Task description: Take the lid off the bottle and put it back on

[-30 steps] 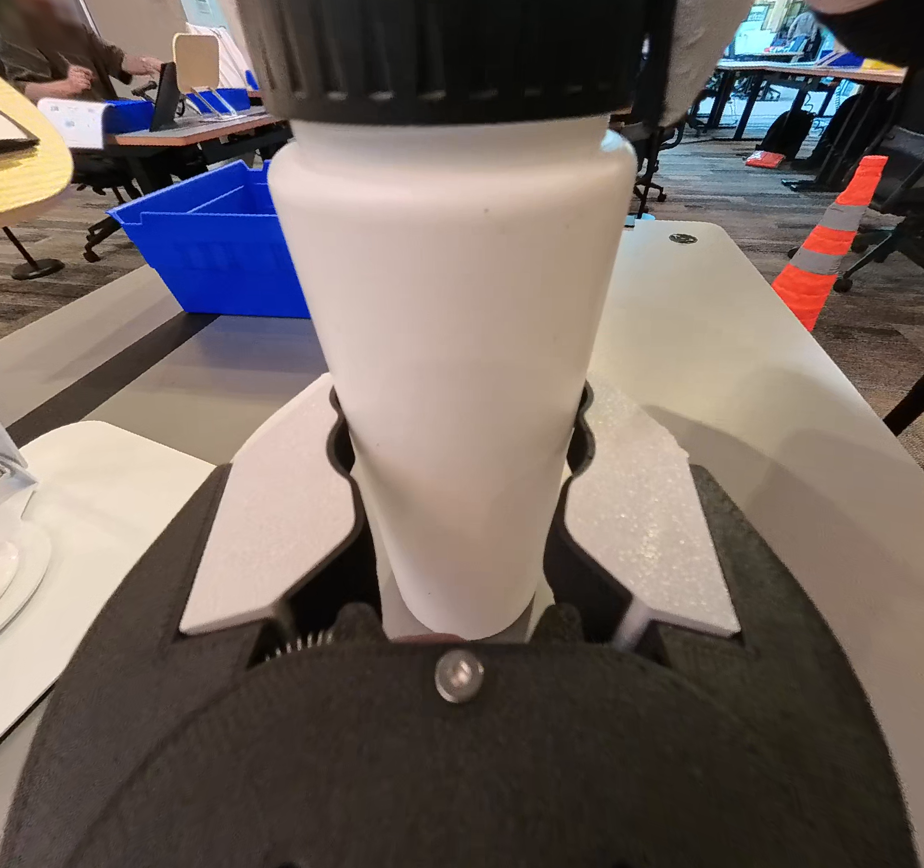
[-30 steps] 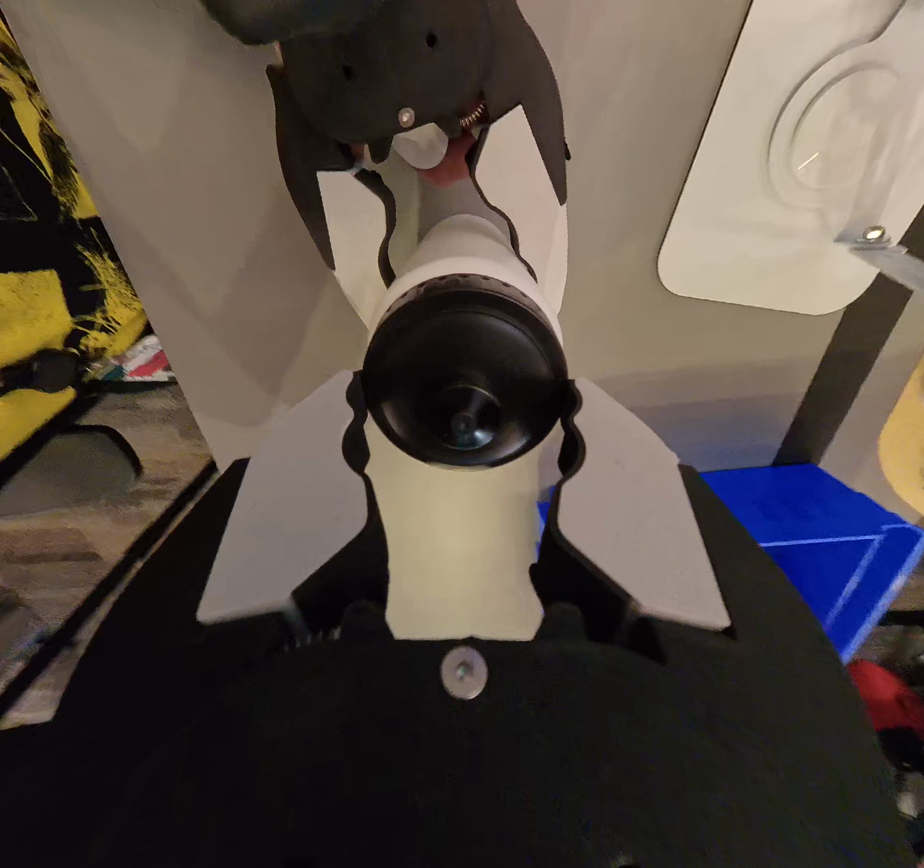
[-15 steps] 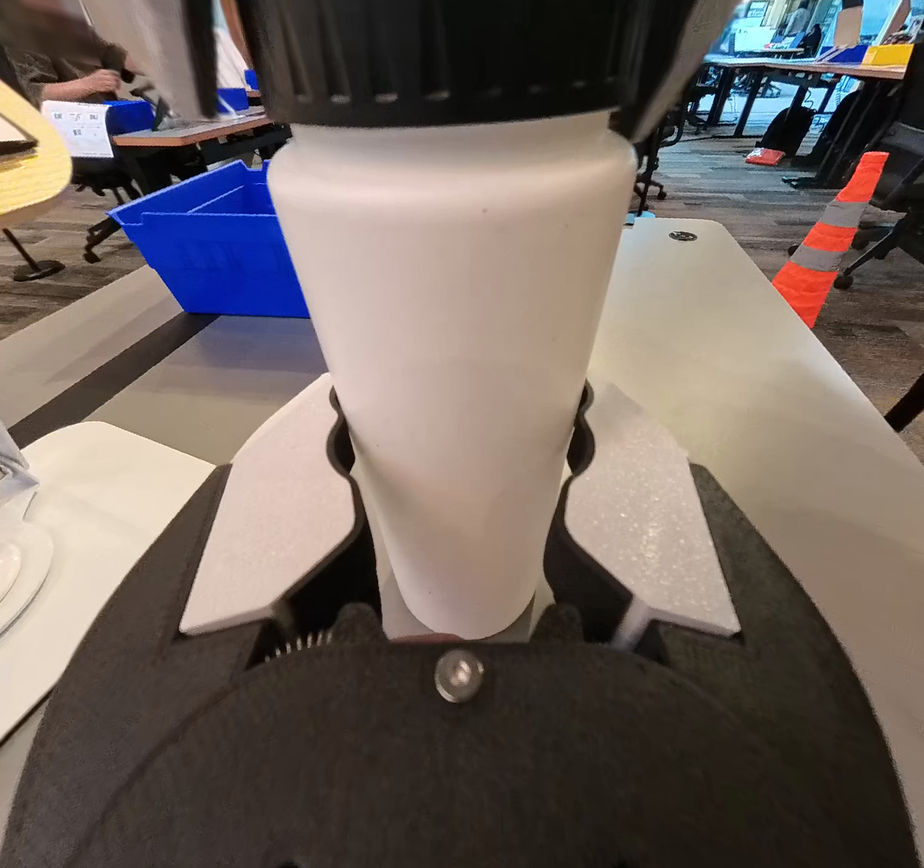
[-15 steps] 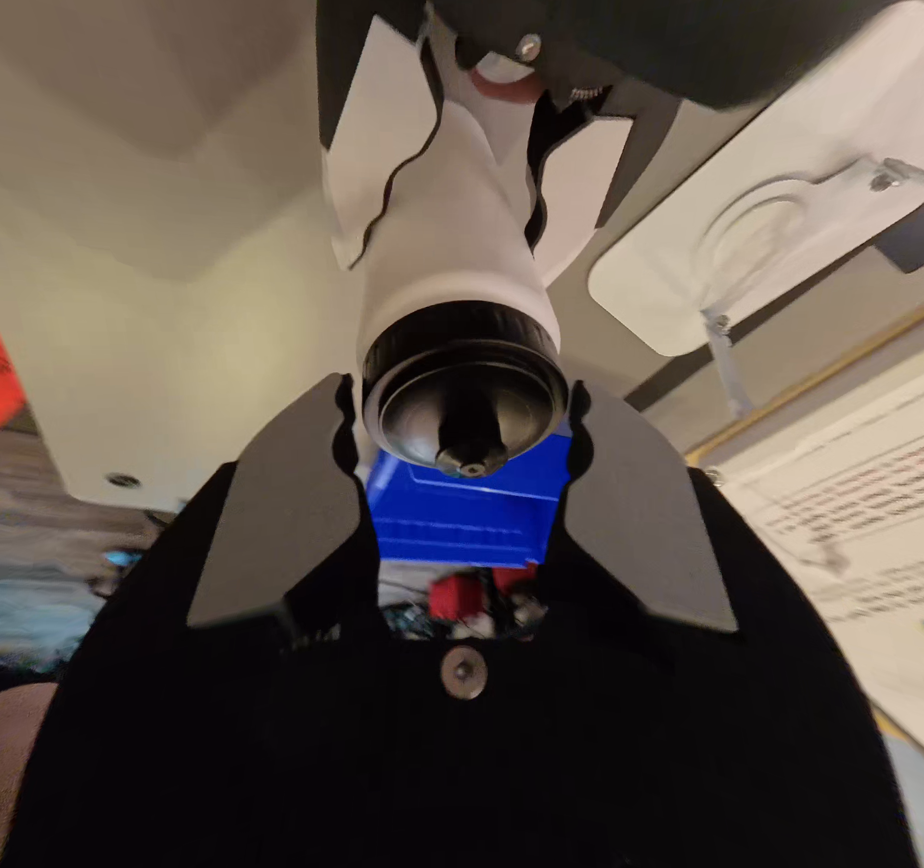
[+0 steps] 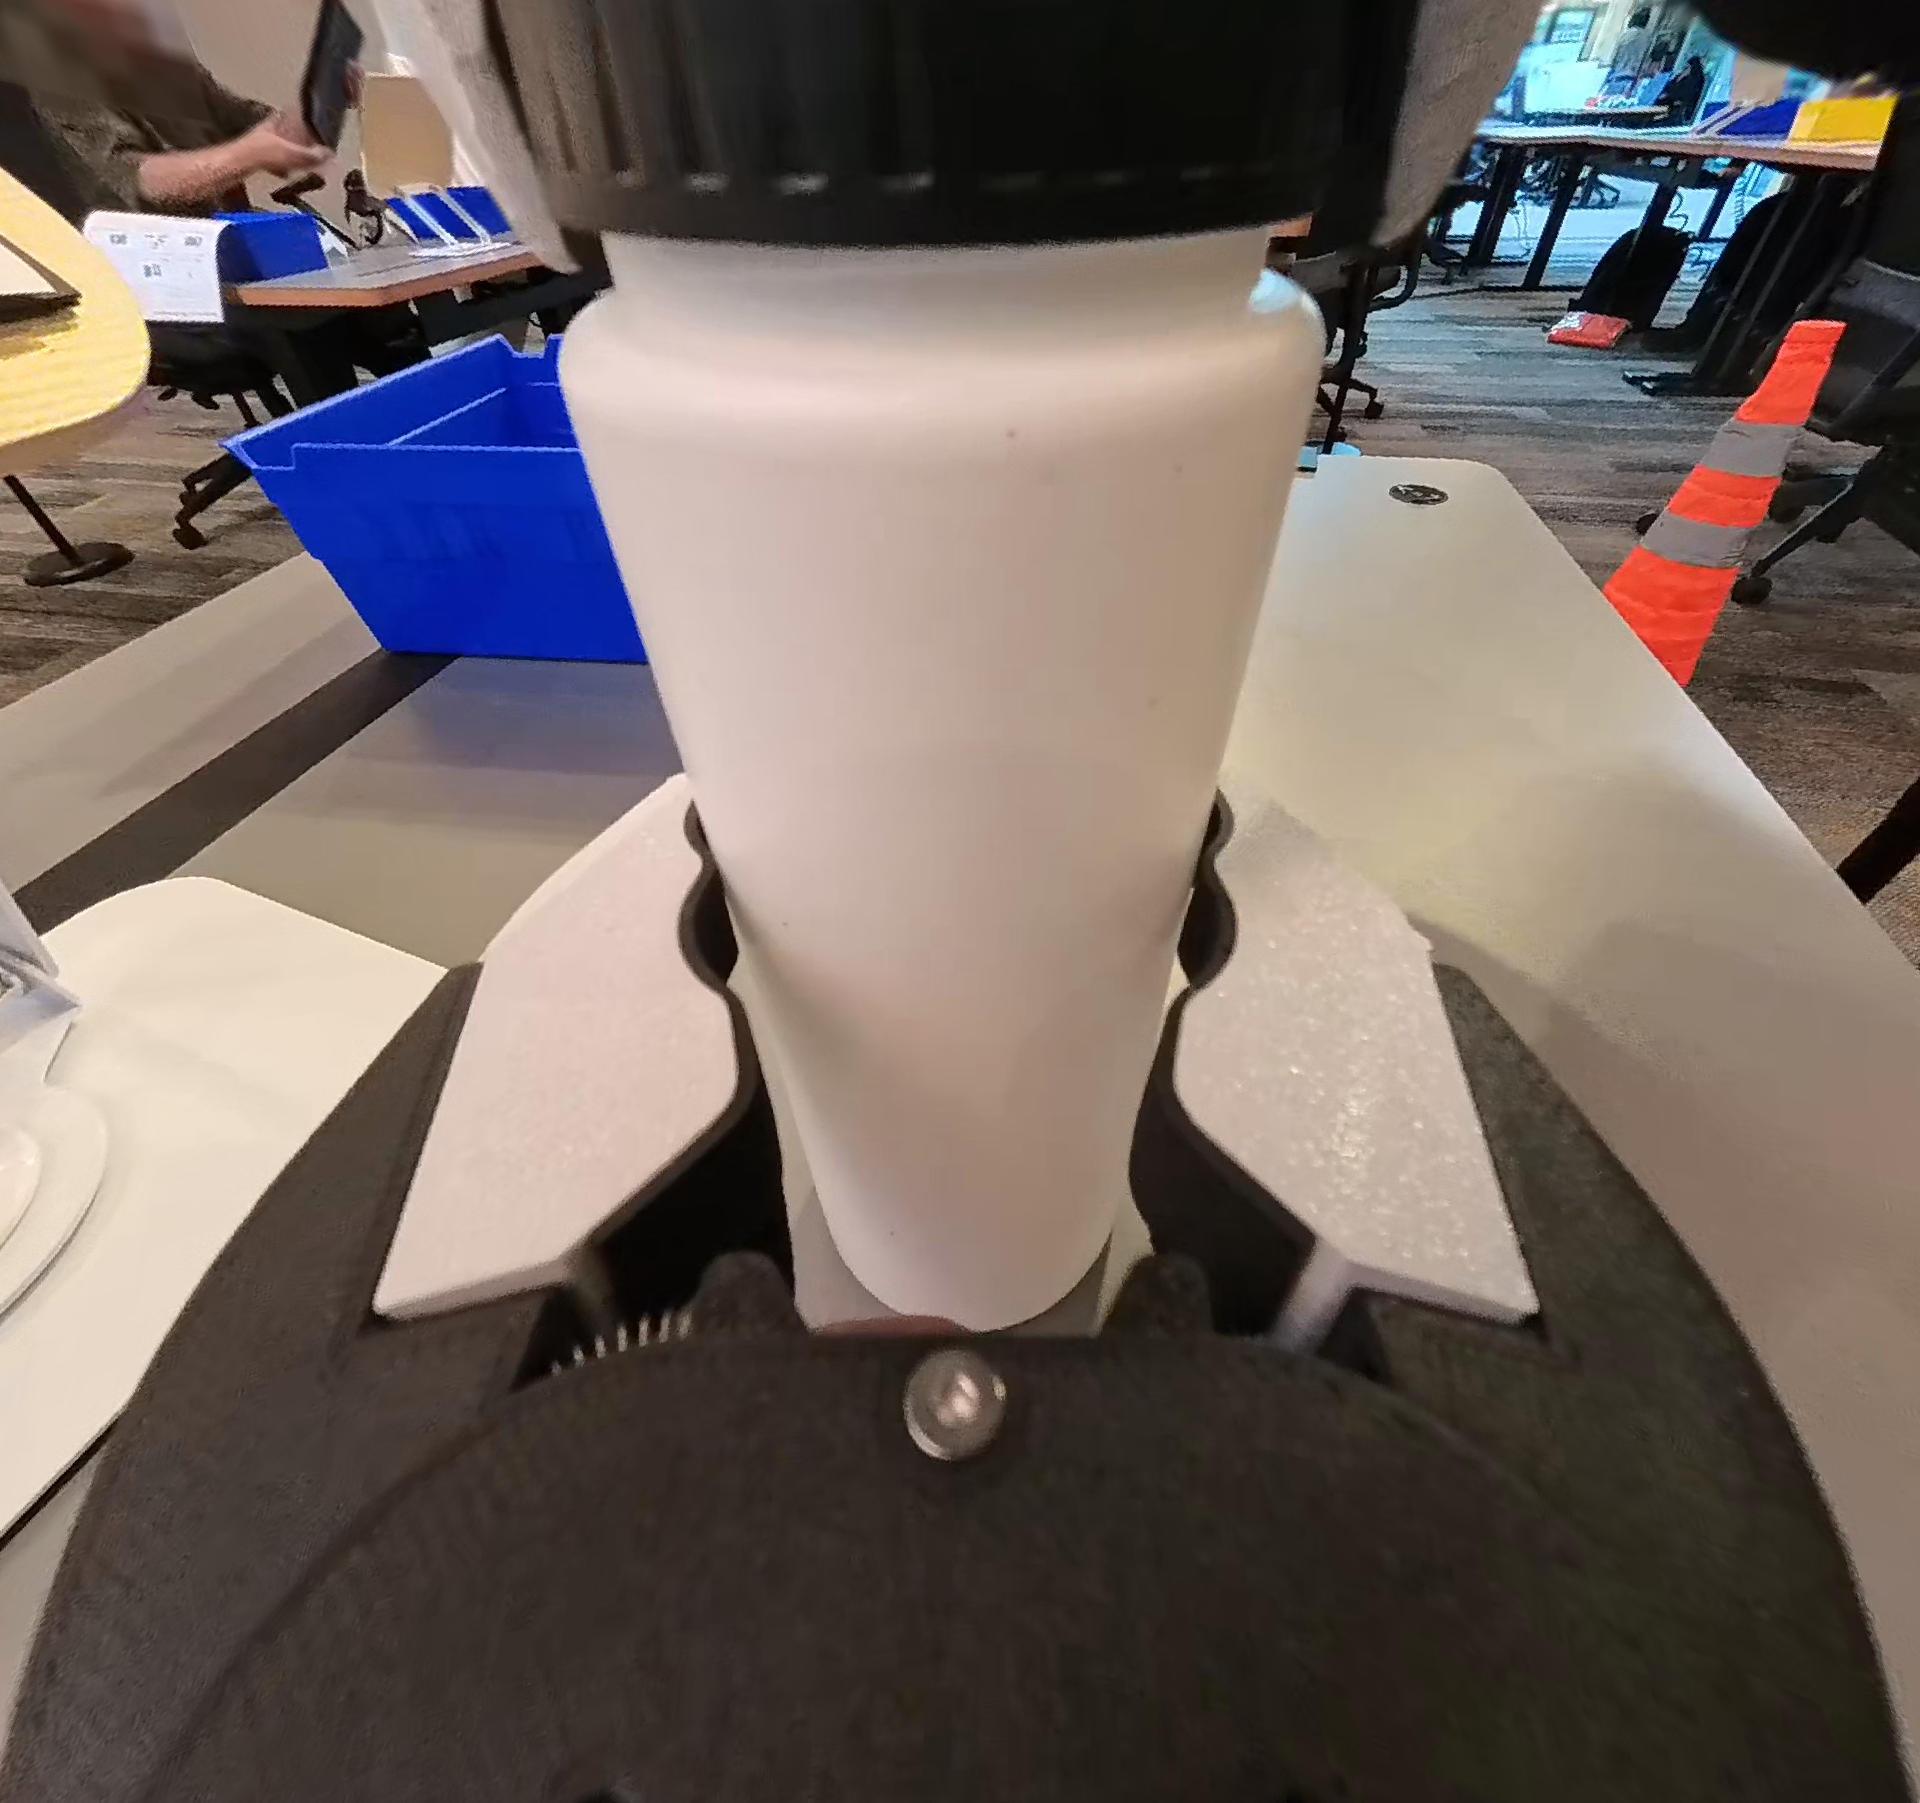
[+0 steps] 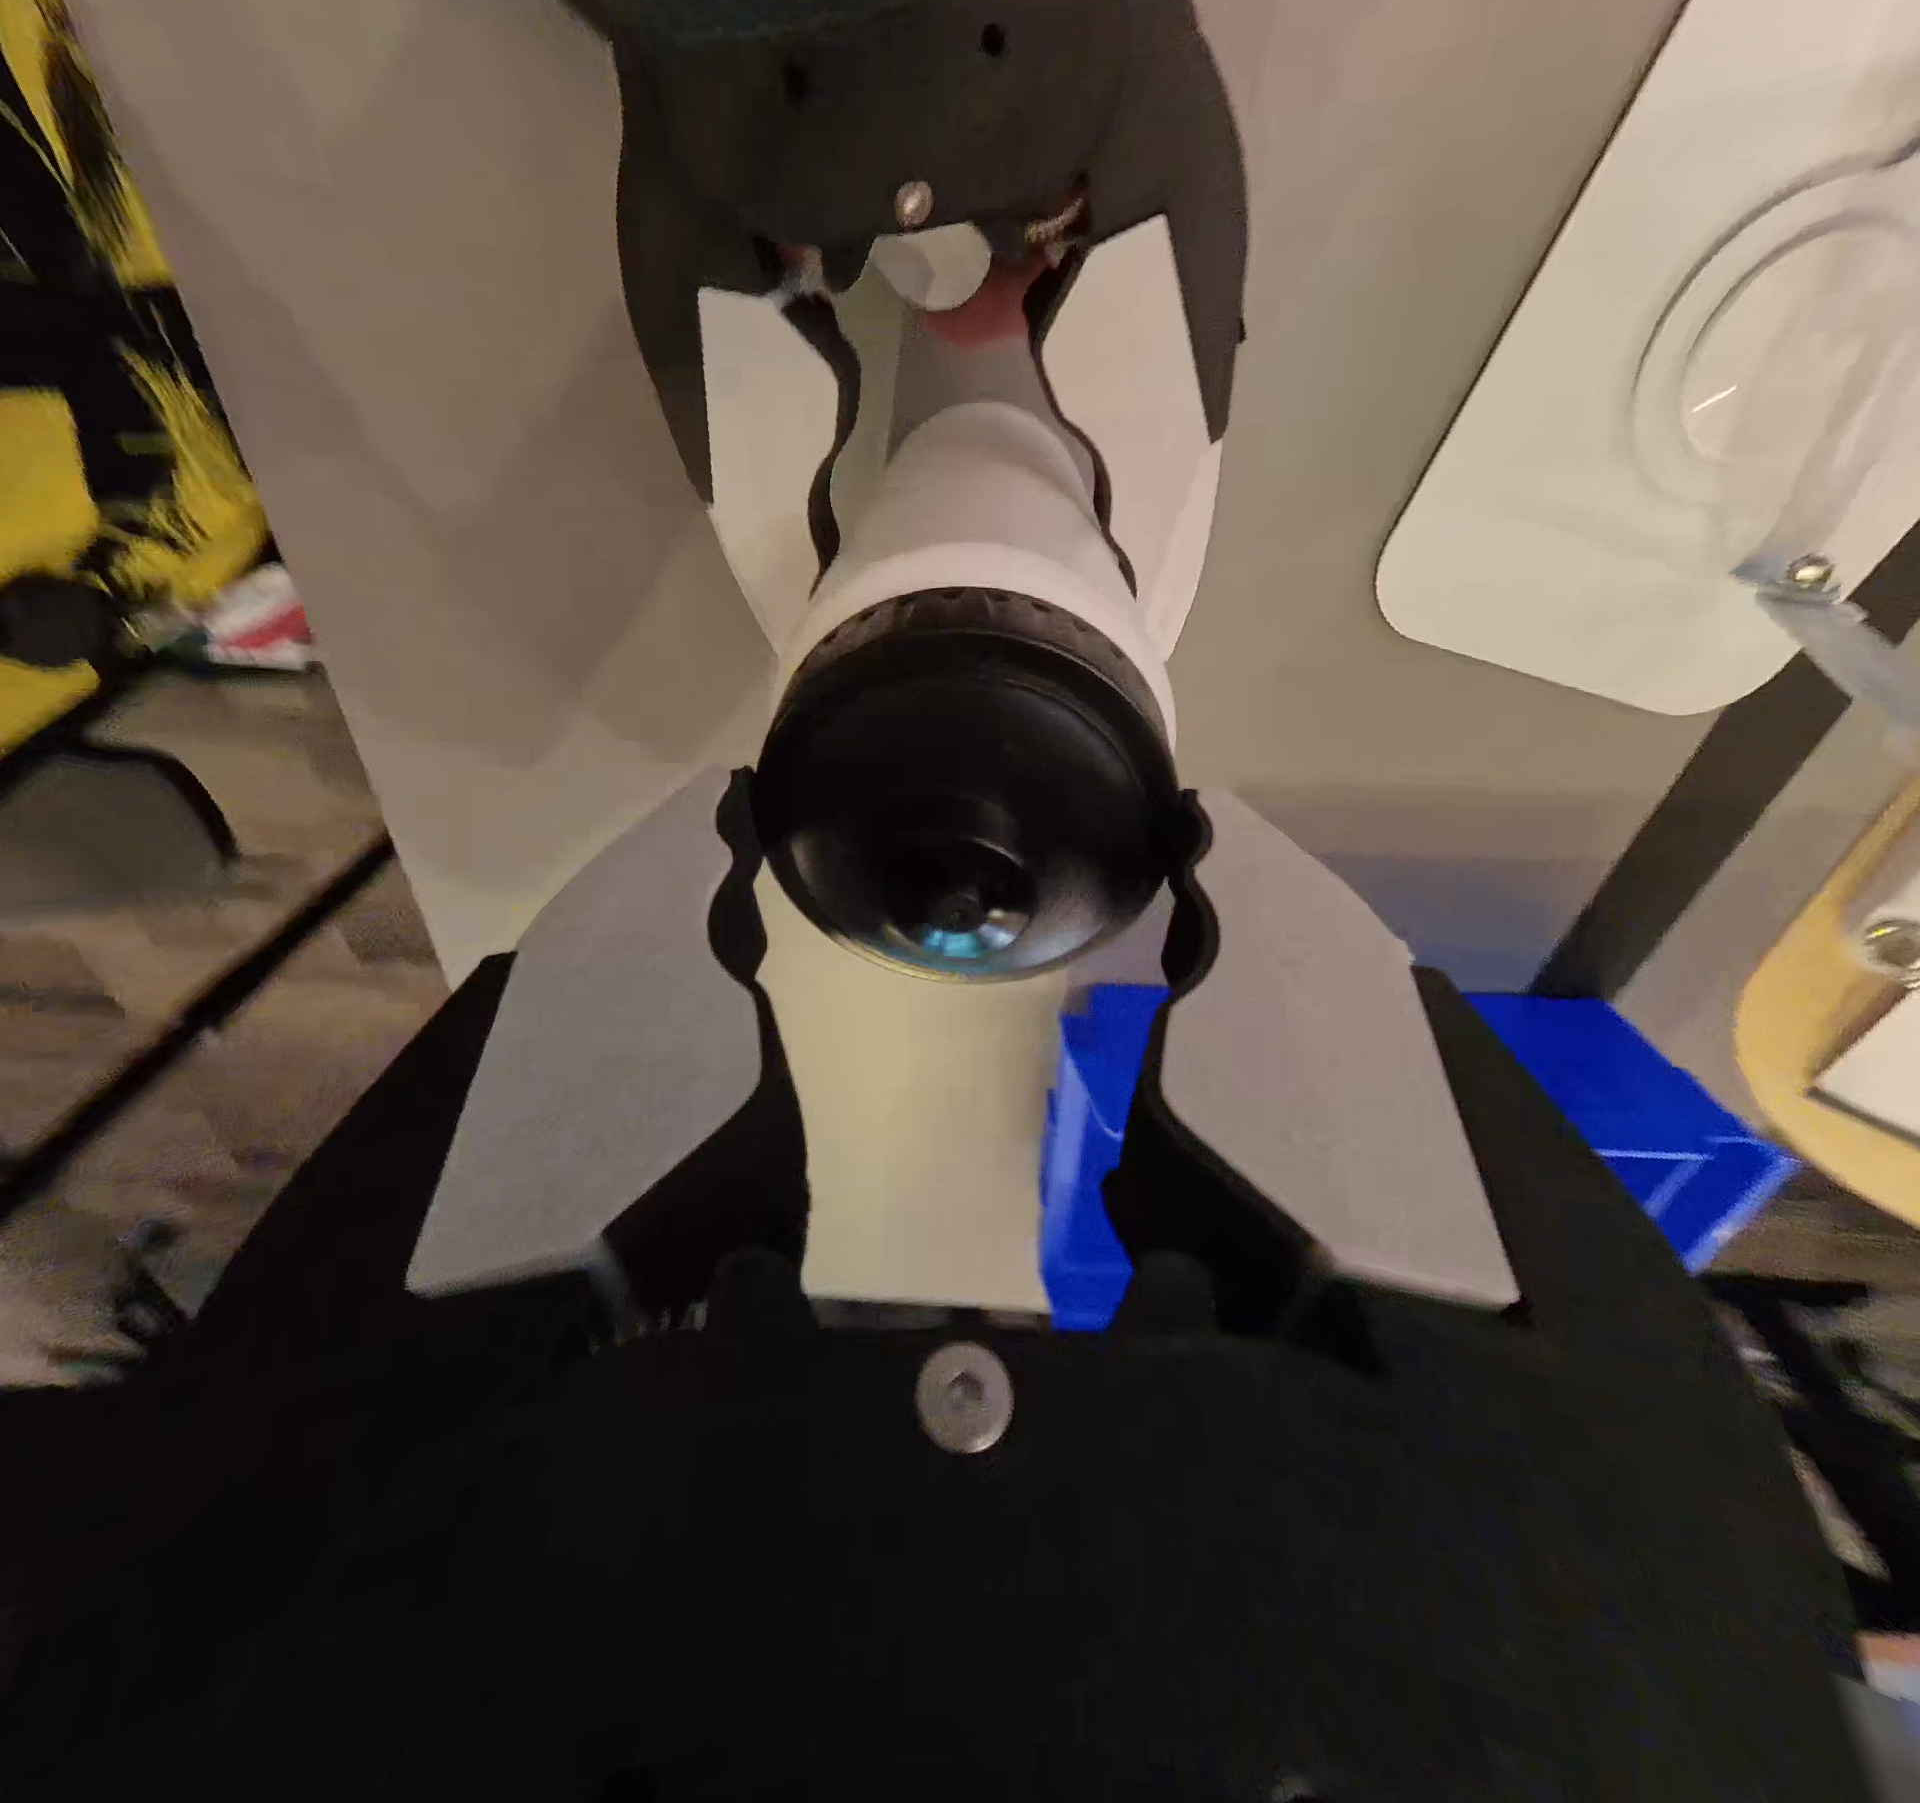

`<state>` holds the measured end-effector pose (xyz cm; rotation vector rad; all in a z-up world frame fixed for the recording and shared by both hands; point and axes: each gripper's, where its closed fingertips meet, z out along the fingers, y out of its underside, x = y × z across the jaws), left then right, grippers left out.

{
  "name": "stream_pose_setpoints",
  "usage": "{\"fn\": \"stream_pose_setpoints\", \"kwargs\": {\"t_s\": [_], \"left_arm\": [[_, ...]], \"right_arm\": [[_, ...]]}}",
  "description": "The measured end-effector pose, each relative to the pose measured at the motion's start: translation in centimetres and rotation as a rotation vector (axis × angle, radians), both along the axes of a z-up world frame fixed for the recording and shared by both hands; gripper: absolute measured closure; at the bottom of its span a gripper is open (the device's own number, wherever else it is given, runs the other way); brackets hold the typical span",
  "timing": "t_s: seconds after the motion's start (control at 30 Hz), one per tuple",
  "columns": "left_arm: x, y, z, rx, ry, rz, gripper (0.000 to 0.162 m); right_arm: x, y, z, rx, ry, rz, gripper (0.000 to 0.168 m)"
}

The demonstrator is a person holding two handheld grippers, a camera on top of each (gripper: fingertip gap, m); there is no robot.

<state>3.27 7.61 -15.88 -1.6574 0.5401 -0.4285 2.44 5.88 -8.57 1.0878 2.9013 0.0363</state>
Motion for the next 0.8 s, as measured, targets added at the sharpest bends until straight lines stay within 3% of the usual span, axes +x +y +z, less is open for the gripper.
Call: {"fn": "stream_pose_setpoints", "kwargs": {"t_s": [0.23,0.37,0.47,0.67,0.8], "left_arm": [[-0.2,0.0,0.0,-0.003,-0.011,0.002,0.077],[-0.6,0.0,0.0,-0.004,-0.007,0.010,0.077],[-0.6,0.0,0.0,-0.004,-0.009,0.010,0.077],[-0.6,0.0,0.0,-0.003,-0.008,0.011,0.077],[-0.6,0.0,0.0,-0.001,-0.004,0.011,0.077]], "right_arm": [[-0.6,1.1,0.6,0.397,-0.132,0.518,0.093],[-1.1,1.3,0.8,0.528,-0.130,0.626,0.094],[-1.2,1.0,0.7,0.446,-0.050,0.520,0.094],[-1.2,-0.2,1.5,0.075,0.087,-0.014,0.084],[-0.8,-0.2,1.0,-0.075,0.066,-0.209,0.098]]}}
